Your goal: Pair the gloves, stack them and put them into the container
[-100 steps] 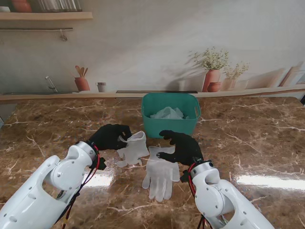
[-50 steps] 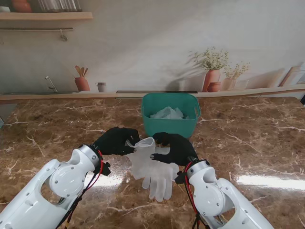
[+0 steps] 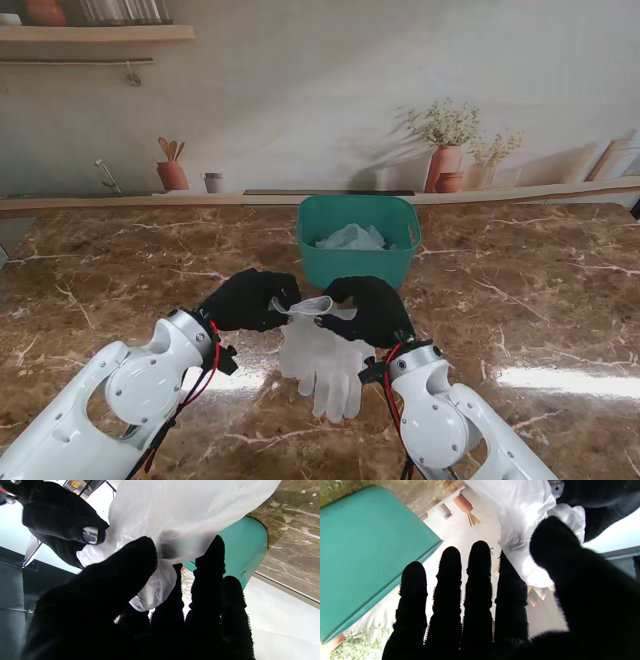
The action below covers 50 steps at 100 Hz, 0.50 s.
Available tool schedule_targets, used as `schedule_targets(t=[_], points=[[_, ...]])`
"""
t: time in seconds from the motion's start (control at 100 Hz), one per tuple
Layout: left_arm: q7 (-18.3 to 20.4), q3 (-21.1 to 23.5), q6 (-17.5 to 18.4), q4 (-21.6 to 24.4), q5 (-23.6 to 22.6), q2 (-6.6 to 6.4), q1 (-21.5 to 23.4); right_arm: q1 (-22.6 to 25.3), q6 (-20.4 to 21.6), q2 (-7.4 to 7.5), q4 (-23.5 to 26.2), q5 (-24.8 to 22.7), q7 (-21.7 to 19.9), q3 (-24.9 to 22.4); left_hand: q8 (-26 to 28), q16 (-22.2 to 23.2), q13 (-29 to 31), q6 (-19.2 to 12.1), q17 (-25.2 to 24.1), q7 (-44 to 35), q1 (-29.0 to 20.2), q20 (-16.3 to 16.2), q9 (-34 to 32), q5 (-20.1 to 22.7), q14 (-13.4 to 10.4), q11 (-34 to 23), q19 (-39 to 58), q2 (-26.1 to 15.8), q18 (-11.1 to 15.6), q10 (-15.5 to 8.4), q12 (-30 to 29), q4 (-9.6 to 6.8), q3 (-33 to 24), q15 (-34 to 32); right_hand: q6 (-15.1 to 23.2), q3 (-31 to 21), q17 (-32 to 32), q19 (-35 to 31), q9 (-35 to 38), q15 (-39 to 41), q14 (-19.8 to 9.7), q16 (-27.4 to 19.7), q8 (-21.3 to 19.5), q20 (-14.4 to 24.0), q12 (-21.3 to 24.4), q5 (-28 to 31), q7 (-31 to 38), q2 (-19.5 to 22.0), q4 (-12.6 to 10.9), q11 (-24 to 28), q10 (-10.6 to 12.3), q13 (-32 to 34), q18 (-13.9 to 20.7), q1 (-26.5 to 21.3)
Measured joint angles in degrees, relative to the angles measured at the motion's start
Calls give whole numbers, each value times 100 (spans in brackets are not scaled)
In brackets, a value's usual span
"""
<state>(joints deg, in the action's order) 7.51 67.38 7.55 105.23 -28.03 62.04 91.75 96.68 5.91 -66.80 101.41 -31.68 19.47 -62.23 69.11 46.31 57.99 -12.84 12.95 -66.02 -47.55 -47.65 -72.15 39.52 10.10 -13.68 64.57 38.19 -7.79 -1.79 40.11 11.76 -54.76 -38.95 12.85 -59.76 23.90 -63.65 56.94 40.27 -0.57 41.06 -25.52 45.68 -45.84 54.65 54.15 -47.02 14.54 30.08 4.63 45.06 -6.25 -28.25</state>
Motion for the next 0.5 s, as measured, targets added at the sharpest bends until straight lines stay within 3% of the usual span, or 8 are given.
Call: schedule_targets(t=[0.07,0.13,0.25,0.31,0.36,0.4,0.44,0.5], points=[[-101,1,12,30,33,12,46,22,158,-24,-5,-37,229,19,33,0,2,2,1,59,0,-3,0,0,0,0,0,0,1,68,-205,0,16,0,115,-147,57,-99,173,199,-24,83,-83,73,-387,75,83,70,1,110,57,26,0,0],[-248,1,19,40,45,32,87,39,333,-46,-14,-72,330,19,-71,0,2,2,1,133,-8,-18,0,-28,6,-51,0,-57,-99,70,-316,-5,268,0,233,-257,92,-308,306,397,-80,183,-434,146,-664,47,83,120,1,226,122,27,1,57],[-767,-18,68,37,35,101,186,99,522,-73,2,-170,389,-13,-709,141,-4,177,-37,784,-1,-94,55,-1073,69,-202,2,-147,-355,57,-256,-46,661,-92,236,-395,132,-462,379,588,-90,284,-954,220,-900,104,74,77,24,279,146,160,13,82],[-785,-8,48,63,101,137,249,138,576,-75,23,-240,430,-39,-1523,177,-5,714,-48,1463,-2,-148,205,-1584,71,-500,2,-147,-379,-37,-228,-48,734,-92,236,-396,183,-523,436,634,-93,293,-1032,233,-936,106,73,83,24,334,146,164,15,82],[-785,-3,37,101,135,157,301,172,616,-75,50,-271,452,-62,-3583,205,-7,1362,-77,2912,-4,-152,367,-1636,71,-784,2,-147,-419,-90,-224,-51,853,-92,237,-397,191,-542,470,647,-93,294,-1055,284,-940,108,73,83,24,338,147,243,16,82],[-760,4,37,134,150,163,338,196,646,-75,73,-288,470,-77,-4627,234,-27,1616,-164,3839,-4,-152,472,-1634,72,-893,-4,-147,-420,-125,-121,-51,1043,-92,237,-398,206,-597,499,654,-93,295,-1104,285,-964,110,72,84,24,341,148,246,21,82],[-689,25,37,179,176,163,375,218,678,-74,95,-302,495,-86,-5231,283,-73,1797,-223,4438,-4,-152,600,-1622,88,-983,-46,-147,-424,-140,-28,-52,1105,-88,237,-398,242,-601,514,657,-93,296,-1111,286,-990,111,72,84,24,360,149,248,24,82],[-668,37,38,224,193,162,414,250,733,-74,126,-326,548,-96,-5635,289,-103,1844,-292,4937,-4,-152,626,-1407,89,-999,-66,-147,-426,-147,71,-52,1168,-87,237,-399,246,-609,514,695,-93,296,-1112,287,-992,112,71,84,25,366,149,256,27,82]])
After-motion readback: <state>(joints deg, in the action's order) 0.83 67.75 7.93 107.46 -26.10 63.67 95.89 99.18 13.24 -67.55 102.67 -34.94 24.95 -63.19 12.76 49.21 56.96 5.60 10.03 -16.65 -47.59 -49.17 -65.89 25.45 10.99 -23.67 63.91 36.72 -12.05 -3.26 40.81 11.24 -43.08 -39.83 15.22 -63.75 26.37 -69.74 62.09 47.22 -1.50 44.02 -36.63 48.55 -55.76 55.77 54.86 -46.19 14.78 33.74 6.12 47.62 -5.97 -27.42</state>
